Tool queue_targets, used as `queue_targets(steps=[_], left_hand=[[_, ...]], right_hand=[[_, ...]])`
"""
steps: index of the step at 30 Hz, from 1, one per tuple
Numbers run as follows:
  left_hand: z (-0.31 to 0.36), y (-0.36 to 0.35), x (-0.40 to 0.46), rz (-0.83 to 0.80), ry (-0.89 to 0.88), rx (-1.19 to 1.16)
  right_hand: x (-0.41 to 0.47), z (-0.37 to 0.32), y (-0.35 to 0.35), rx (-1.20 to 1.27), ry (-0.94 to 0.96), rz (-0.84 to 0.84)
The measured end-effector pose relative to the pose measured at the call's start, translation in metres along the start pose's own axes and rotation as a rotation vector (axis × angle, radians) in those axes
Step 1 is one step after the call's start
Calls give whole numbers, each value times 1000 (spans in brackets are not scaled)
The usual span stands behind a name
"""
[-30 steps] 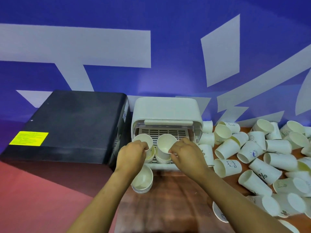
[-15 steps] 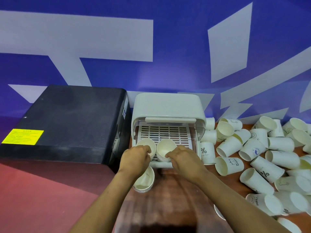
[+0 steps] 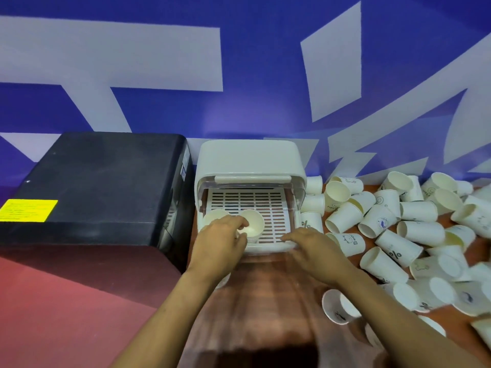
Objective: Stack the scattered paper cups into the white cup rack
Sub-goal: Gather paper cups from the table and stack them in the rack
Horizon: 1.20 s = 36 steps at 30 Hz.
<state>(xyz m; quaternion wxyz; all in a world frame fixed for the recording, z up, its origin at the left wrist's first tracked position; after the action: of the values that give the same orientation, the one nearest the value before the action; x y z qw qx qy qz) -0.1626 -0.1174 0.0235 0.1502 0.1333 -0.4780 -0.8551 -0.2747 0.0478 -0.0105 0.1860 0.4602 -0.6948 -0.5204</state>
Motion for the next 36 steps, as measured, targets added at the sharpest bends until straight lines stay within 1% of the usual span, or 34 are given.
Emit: queue_targets(steps=[3,7,10,13,16,19,21,23,28,36], left_hand=[[20,-14,-13,-51,-39,-40],[45,-31,-22,-76,-124,-70],[55,-57,-29,-172,-157,-82],[65,-86,-42,-258,-197,-39],[78,-105,-52,-325,-208,23],[92,-121,-54,-361,-175,60],[103,-137,-54,-415,-128,96],[118,-155,-53,-481,-93,132],[153,-190,-44,-522,-40,176],[179,-228,-31,-540,62,369]], right_hand=[[-32,20,5,8,-89,-9],[-74,45,6,76,-238,11],[-107,65,1,91,-343,30],[-139,86,1,119,-419,29],[-161,106,-2,95,-454,-32],[-173,116,-9,-5,-410,-151],[-179,119,-18,-109,-345,-247],[-184,123,-29,-184,-277,-296],[-194,141,-47,-267,-173,-337],[-201,158,-44,-152,-99,-277]])
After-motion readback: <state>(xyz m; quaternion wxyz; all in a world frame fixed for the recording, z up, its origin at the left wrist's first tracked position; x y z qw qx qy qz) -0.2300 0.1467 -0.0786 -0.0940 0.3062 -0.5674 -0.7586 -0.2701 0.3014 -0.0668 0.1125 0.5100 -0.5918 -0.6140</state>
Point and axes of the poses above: each hand's wrist, its own x-axis towards the middle knuckle, its own y-axis out of the back of the hand, z = x × y, the point moved 6 cm from there along x, towards the middle knuckle, and after that the axes turned 6 degrees about -z, right-handed, at the moved point
